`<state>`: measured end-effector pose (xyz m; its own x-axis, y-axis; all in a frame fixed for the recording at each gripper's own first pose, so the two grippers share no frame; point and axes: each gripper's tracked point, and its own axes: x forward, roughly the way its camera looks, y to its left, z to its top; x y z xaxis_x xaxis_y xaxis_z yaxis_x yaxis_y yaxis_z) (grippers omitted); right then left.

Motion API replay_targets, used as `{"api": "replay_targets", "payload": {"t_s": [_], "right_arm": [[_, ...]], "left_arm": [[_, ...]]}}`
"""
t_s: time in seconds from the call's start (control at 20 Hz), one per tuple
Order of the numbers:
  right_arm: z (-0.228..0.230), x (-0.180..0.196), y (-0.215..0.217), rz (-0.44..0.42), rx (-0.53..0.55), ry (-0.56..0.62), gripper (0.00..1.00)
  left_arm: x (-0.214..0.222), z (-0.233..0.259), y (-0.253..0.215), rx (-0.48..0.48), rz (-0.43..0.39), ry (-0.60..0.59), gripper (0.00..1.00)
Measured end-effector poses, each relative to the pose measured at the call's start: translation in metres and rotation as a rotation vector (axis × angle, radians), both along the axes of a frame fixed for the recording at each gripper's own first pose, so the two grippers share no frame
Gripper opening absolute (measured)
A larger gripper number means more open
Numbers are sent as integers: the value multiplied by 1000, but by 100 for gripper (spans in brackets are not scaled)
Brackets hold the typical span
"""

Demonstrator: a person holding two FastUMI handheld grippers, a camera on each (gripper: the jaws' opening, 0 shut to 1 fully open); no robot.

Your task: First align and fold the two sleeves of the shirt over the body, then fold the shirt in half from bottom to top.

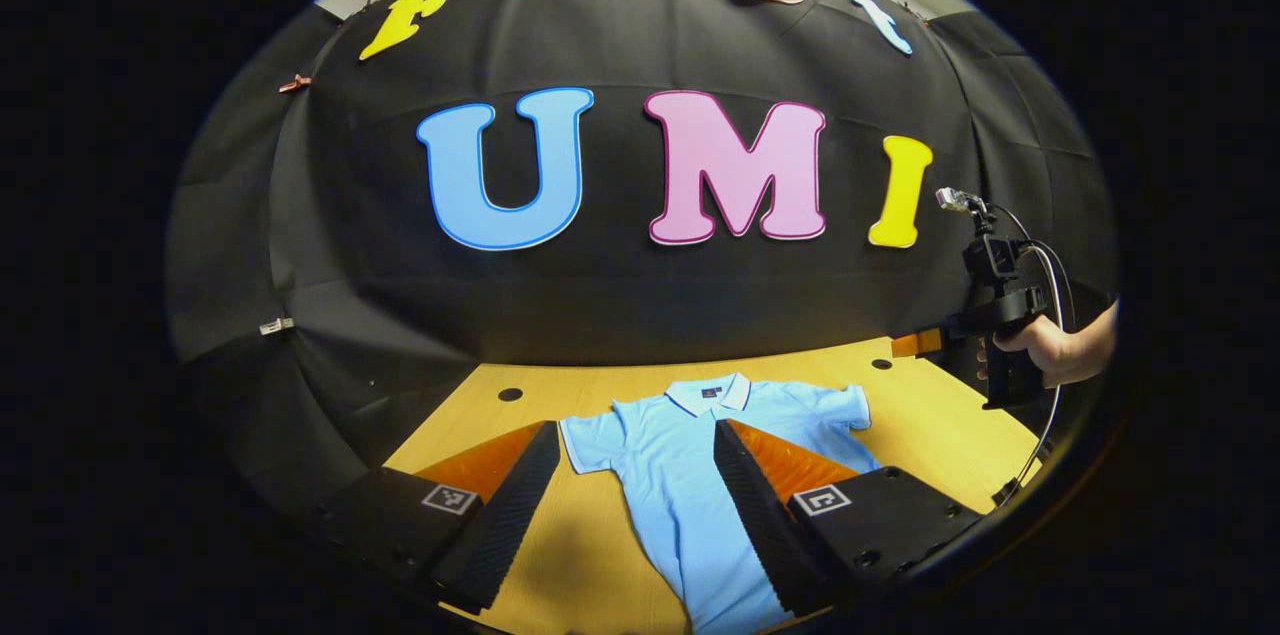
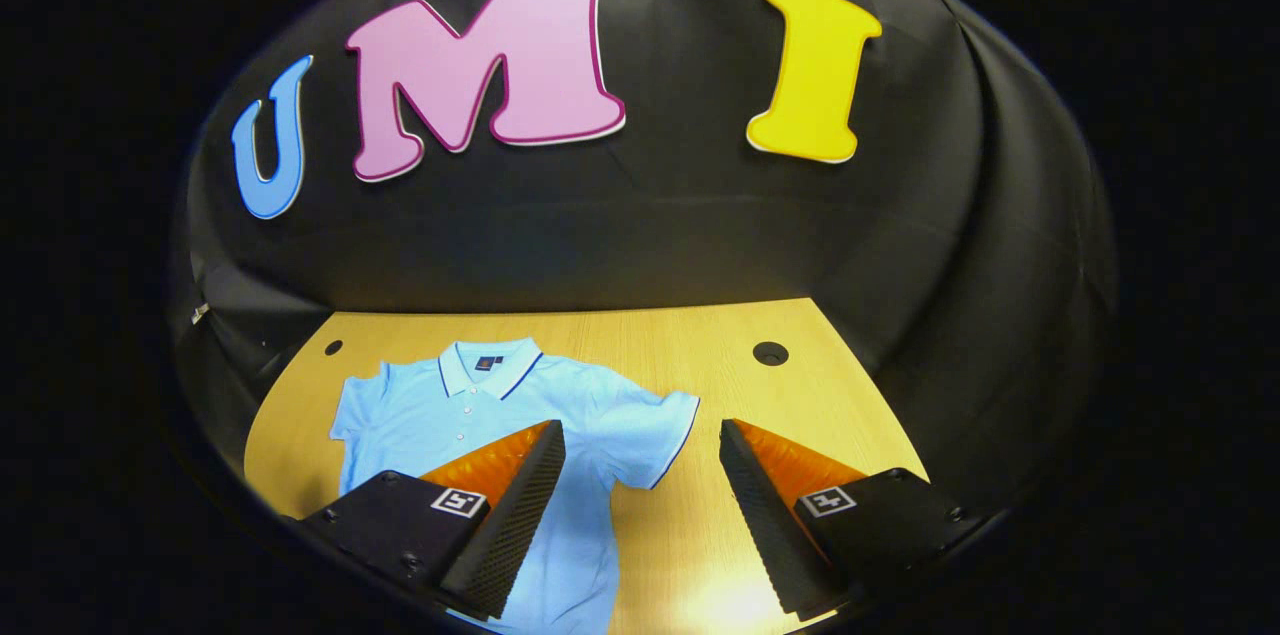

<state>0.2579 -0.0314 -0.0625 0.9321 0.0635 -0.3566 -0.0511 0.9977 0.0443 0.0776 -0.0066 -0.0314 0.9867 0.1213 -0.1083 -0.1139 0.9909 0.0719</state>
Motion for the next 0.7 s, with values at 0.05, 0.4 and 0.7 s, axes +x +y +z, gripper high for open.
{"api": "replay_targets", "payload": {"t_s": [0.05,0.4,0.7], "right_arm": [[-7,13,-1,7,-5,20,97],[-73,94,-12,0,-40,175,97],[-126,132,-23,-47,-22,278,97]], "left_arm": [[4,-1,0,-6,12,7,99],[23,-9,5,-63,111,38,98],[29,-18,13,-87,183,78,99]]}}
